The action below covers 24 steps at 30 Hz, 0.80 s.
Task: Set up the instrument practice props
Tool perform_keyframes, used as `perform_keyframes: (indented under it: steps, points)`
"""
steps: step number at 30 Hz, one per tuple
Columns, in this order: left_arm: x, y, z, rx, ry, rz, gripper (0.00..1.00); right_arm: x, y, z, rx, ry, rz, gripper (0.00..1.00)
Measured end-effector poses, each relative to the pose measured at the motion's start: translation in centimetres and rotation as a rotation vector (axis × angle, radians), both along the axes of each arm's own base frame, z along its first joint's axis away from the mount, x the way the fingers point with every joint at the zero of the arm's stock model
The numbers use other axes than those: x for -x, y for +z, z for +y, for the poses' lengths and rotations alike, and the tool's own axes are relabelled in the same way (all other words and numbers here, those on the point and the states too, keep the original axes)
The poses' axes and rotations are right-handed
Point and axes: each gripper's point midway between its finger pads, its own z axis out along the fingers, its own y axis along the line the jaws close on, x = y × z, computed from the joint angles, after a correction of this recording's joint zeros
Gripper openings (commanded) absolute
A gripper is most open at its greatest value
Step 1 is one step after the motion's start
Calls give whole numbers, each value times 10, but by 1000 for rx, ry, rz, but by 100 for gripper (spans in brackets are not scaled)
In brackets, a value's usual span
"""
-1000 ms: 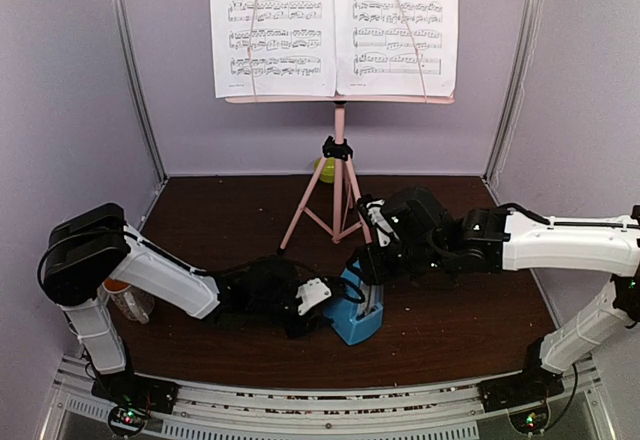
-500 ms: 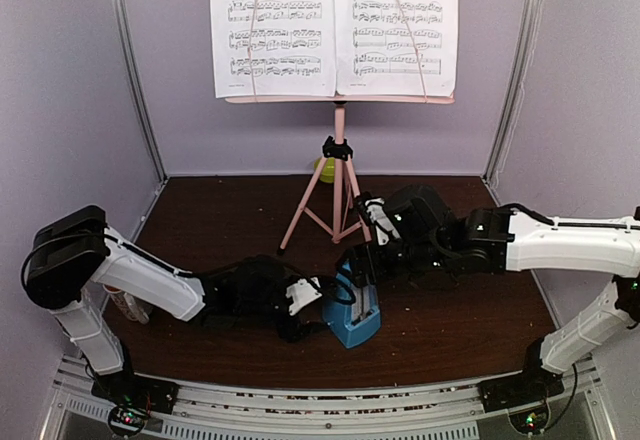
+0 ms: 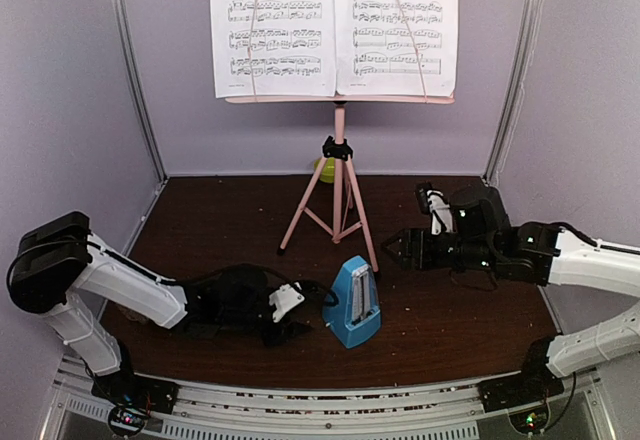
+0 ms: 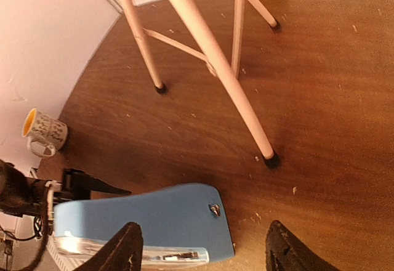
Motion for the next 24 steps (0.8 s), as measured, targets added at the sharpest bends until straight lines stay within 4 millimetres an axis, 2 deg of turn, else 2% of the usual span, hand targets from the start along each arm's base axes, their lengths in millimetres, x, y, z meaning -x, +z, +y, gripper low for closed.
perform_keyframes:
  steps: [2,5,9,13,19,24]
  points:
    - [0,0,-1,11,16,19,40,-1,-31,-11,50,-31,53,53]
    - [-2,-2,-5,22,39,55,34,-1,-69,-18,112,-59,130,45]
    - [-6,-7,-12,48,80,103,33,-1,-101,-17,139,-72,190,37]
    - [-12,-10,-20,76,119,148,32,1,-123,-15,140,-69,225,28]
    - [-28,3,-40,149,153,168,31,5,-160,-3,136,-38,301,16]
    - [-54,8,-45,193,207,186,31,12,-172,4,78,-27,350,16]
